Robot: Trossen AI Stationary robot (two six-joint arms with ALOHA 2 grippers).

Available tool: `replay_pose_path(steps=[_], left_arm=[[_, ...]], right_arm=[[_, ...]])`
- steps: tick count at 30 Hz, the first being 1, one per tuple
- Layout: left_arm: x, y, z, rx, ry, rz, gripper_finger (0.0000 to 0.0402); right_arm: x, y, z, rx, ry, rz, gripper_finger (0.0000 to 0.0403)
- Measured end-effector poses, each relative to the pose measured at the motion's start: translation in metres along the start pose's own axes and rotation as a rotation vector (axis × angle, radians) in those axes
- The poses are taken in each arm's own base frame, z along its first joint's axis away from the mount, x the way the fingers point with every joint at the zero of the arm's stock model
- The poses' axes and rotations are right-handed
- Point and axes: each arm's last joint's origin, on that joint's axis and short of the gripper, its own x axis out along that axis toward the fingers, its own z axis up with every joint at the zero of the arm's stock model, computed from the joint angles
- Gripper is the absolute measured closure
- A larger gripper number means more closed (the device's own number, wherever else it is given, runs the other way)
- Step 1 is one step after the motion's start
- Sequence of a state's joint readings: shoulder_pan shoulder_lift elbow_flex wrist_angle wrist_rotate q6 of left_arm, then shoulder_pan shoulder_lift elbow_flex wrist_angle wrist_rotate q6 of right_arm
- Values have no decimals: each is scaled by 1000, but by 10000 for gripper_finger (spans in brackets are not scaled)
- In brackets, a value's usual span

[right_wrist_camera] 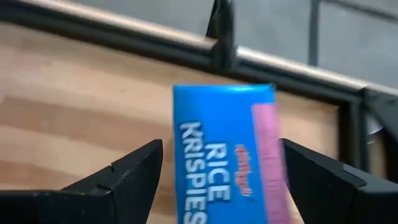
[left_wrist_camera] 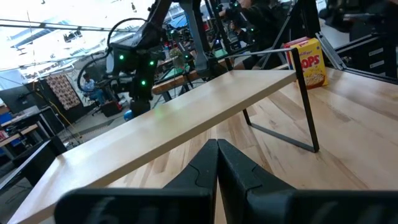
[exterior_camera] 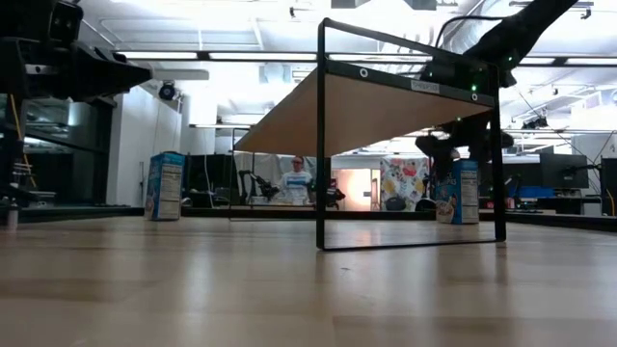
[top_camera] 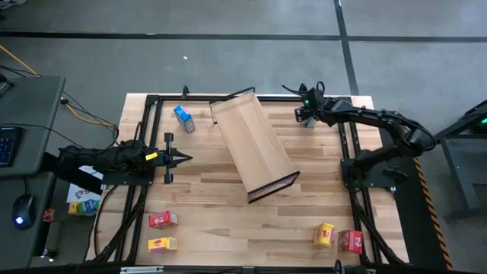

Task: Stack cereal on shelf
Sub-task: Put the right blue cereal box on the shelf

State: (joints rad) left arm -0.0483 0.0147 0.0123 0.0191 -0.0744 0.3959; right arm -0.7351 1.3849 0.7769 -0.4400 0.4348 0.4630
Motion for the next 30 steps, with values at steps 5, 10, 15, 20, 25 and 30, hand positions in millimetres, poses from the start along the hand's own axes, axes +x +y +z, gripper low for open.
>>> replay_pose_path(steps=[5,10,15,20,25,30], left_arm=[[0,0,0,0,0,-1,401],[0,0,0,0,0,0,402],[0,0,0,0,0,-1,401],[0,0,0,0,0,0,402],[0,0,0,0,0,0,401],[0,0,0,0,0,-1,402]], right_arm=[[9,-1,-2,9,41,1,96],[8,-1,-1,10,40,2,100],[4,-3,0,11,25,9,139],[-4,-5,2,3,12,39,202],[-11,-7,3,0,7,77,258],[-28,-12,4,-34,9,150,284]])
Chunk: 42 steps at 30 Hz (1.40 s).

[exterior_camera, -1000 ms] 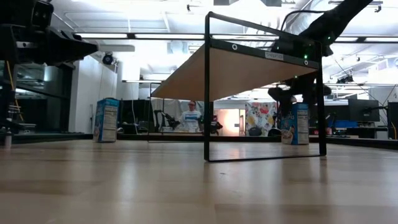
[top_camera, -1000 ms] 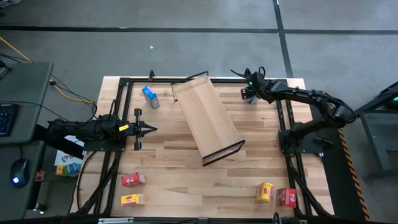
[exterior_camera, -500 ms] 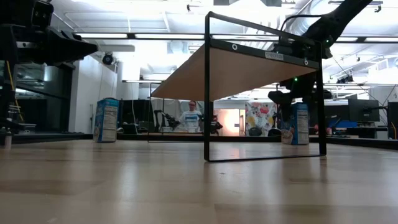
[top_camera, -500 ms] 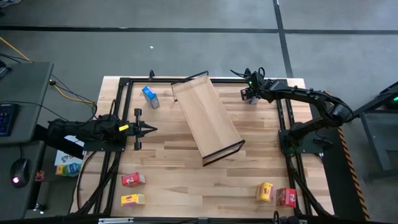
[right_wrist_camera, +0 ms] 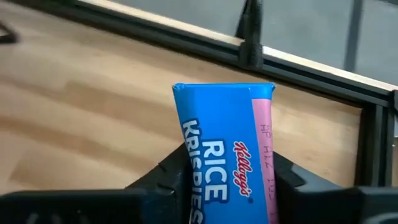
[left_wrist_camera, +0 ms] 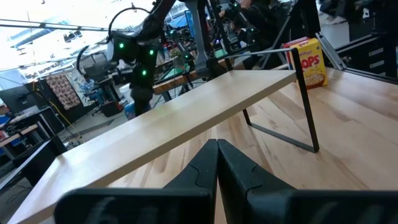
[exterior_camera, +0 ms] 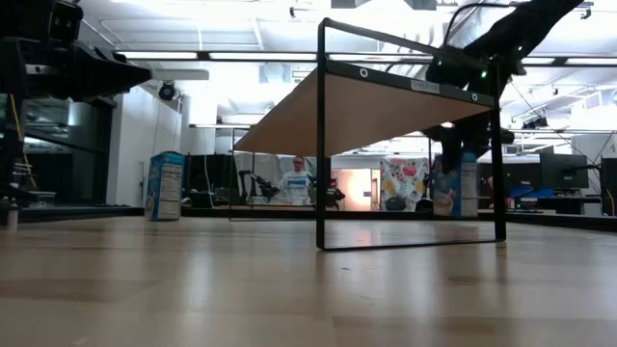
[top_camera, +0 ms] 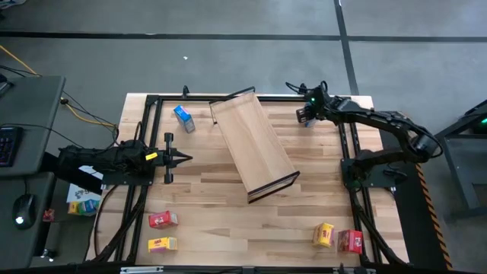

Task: Stack cereal on shelf
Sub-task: Put the right blue cereal box on the shelf

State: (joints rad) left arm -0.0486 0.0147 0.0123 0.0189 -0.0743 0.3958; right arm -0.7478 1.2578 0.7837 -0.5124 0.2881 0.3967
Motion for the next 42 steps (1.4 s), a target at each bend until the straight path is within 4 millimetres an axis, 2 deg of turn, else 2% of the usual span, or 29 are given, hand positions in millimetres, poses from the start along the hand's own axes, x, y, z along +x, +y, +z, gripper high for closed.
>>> replay_pose_path(steps=[2,5,8,12,16,20,24,27,31,36,42], left_arm=[[0,0,0,0,0,0,402],[0,0,0,0,0,0,401],[0,0,0,0,0,0,401],[0,0,0,0,0,0,402],[0,0,0,0,0,1,402],[0,0,0,0,0,1,401],[0,0,0,0,0,0,401],[0,0,0,0,0,0,401],[0,0,0,0,0,0,402],[0,0,0,0,0,0,402],[0,0,0,0,0,0,402]], right_arm=[[-15,-1,3,-20,9,34,285],[-52,1,14,-55,-16,128,286],[-98,8,25,-83,-78,278,286],[-162,21,34,-97,-168,576,287],[-205,45,25,-163,-132,796,287],[-232,73,7,-213,-45,842,287],[-250,99,-7,-244,1,726,287],[-254,117,-15,-262,-16,567,287],[-250,138,-20,-249,-32,409,287],[-239,164,-27,-256,14,357,287],[-228,177,-43,-254,103,274,287]])
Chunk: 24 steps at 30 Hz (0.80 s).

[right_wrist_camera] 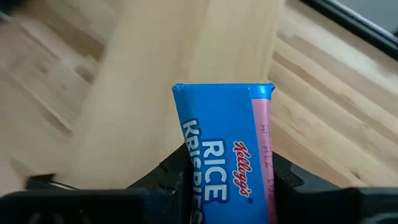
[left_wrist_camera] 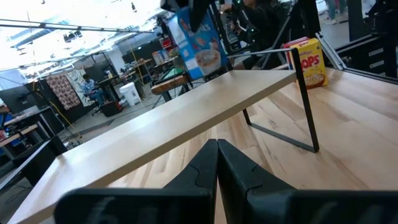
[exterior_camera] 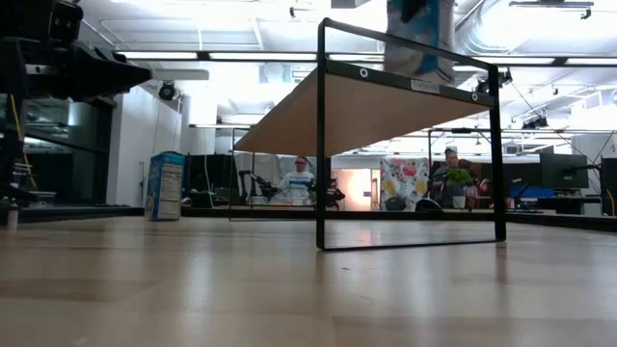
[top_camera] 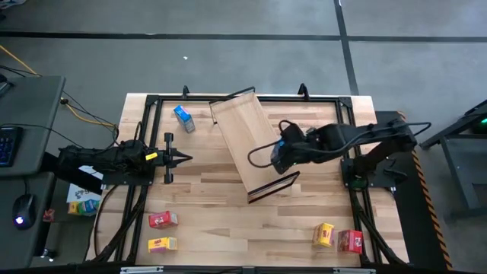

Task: Stack cereal on shelf
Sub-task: Put the right blue cereal box on the shelf

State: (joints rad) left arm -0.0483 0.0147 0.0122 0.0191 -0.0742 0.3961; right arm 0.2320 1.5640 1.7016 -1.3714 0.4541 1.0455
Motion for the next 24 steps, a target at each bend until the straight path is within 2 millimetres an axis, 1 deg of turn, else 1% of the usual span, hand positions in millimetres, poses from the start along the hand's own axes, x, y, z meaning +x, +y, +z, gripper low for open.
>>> replay_pose_path(steps=[3,6,13,19,24], left_arm=[[0,0,0,0,0,0,402],[0,0,0,0,0,0,402],[0,0,0,0,0,0,402],[0,0,0,0,0,0,402],[0,0,0,0,0,0,401]], right_arm=[[0,1,-9,12,24,-51,287],[-2,3,-16,21,-14,-86,287],[-8,9,-27,59,-75,-84,287],[3,9,-36,108,-69,-113,287],[4,10,-36,137,-82,-111,287]])
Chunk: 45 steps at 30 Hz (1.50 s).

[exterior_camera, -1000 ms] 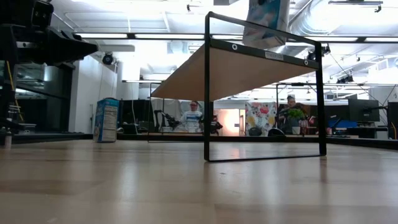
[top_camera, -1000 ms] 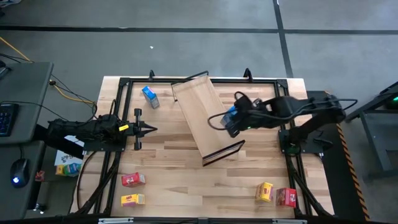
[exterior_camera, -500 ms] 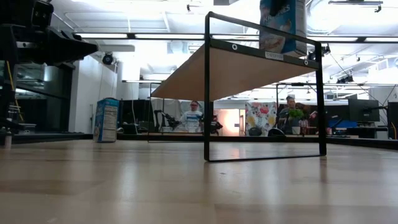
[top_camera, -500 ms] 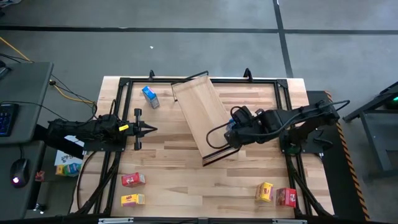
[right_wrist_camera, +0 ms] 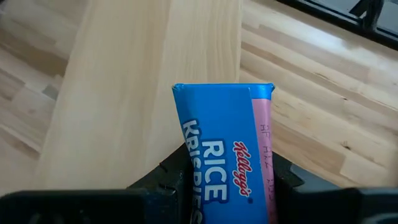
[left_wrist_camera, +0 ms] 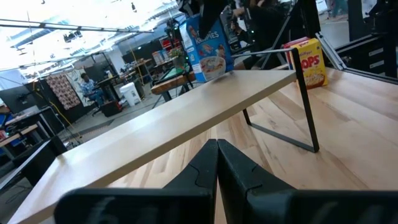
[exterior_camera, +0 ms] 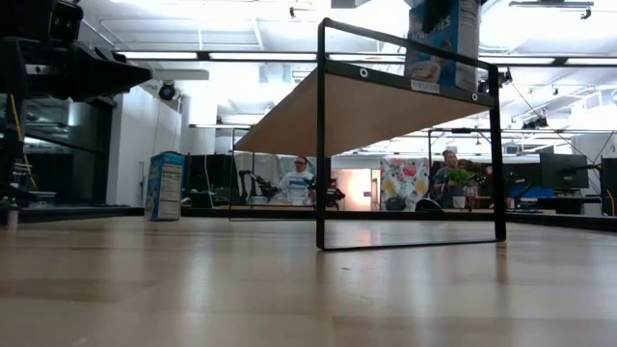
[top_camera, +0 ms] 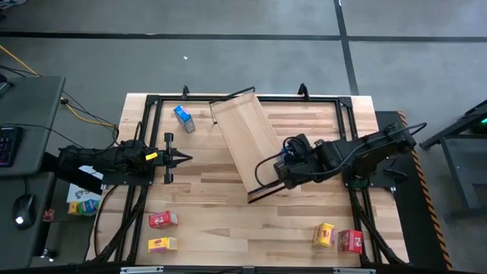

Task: Stack cereal on shelf
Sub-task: Put the right blue cereal box on the shelf

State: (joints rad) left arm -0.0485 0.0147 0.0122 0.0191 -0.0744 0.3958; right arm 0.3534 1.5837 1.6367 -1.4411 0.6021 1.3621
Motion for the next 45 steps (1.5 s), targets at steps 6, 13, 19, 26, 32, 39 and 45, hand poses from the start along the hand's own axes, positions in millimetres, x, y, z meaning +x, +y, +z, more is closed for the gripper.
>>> replay_pose_path(steps=[6,13,19,26,32,39,45], left_arm=[[0,0,0,0,0,0,401],[0,0,0,0,0,0,402],[0,0,0,0,0,0,402],[0,0,0,0,0,0,401],[0,0,0,0,0,0,401],[0,0,0,0,0,0,401],[0,0,0,0,0,0,401]], right_arm=[[0,2,0,12,9,19,287],[0,7,0,38,48,67,287],[0,8,0,31,66,78,287],[1,7,1,10,62,74,287],[1,7,1,-2,57,73,287],[1,7,1,-17,40,68,287],[1,7,1,-17,37,67,287]])
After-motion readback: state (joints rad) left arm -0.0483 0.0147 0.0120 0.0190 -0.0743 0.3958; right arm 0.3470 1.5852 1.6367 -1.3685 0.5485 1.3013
